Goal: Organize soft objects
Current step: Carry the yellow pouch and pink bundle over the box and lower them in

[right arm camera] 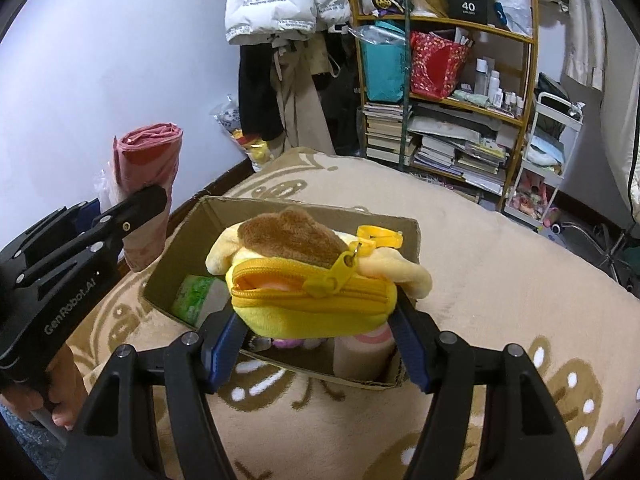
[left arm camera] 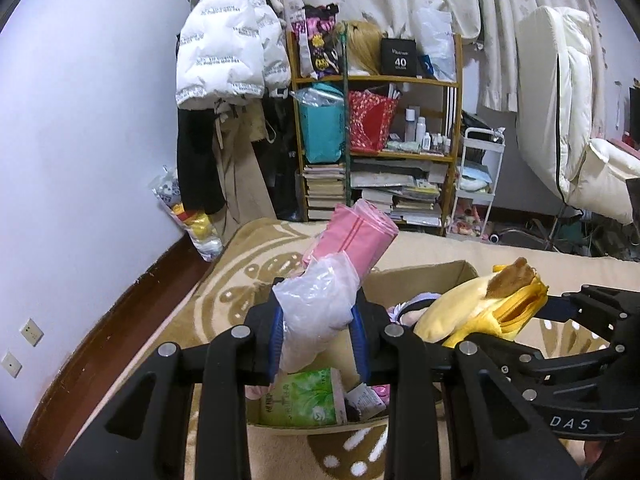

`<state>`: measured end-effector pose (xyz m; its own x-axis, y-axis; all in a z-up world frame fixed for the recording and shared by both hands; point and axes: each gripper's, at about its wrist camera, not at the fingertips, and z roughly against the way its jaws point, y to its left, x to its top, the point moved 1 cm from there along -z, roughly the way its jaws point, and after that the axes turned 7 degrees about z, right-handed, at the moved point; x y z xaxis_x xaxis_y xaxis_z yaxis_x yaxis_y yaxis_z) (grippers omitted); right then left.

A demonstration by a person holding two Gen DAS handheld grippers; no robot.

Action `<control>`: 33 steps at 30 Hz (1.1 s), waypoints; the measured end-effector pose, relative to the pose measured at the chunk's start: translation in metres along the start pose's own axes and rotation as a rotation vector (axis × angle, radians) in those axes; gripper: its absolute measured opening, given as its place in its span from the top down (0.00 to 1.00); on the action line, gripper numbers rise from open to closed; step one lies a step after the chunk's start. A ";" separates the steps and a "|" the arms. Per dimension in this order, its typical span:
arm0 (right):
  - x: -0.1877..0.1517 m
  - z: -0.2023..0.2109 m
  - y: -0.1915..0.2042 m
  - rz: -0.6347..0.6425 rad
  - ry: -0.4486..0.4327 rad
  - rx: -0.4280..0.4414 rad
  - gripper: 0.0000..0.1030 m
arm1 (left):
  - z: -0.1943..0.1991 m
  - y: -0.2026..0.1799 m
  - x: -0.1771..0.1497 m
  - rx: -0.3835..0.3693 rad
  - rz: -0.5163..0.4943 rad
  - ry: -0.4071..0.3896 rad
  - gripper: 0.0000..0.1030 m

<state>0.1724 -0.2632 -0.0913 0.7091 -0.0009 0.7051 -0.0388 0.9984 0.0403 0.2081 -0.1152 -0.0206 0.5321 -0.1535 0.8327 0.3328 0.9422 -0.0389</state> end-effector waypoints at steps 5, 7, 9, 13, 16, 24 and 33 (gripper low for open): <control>-0.001 -0.008 -0.007 -0.014 0.016 -0.013 0.30 | -0.016 -0.003 -0.008 -0.023 0.014 0.031 0.74; -0.001 -0.009 -0.010 -0.022 0.019 -0.016 0.30 | -0.022 -0.004 -0.010 -0.037 0.025 0.050 0.74; -0.002 -0.010 -0.013 -0.033 0.023 -0.015 0.30 | -0.028 -0.004 -0.013 -0.067 0.057 0.086 0.74; -0.002 -0.012 -0.017 -0.042 0.025 -0.020 0.30 | -0.036 -0.001 -0.016 -0.086 0.109 0.118 0.73; -0.004 -0.014 -0.020 -0.055 0.026 -0.016 0.30 | -0.042 0.000 -0.017 -0.075 0.118 0.131 0.73; -0.005 -0.021 -0.020 -0.064 0.035 -0.006 0.27 | -0.055 0.011 -0.023 -0.017 0.147 0.169 0.69; -0.004 -0.021 -0.016 -0.055 0.036 -0.013 0.25 | -0.060 0.013 -0.026 -0.035 0.143 0.208 0.57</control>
<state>0.1848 -0.2783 -0.1101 0.7352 -0.0540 0.6757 0.0097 0.9976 0.0692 0.2456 -0.1166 -0.0761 0.7230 -0.0807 0.6861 0.2672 0.9485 -0.1701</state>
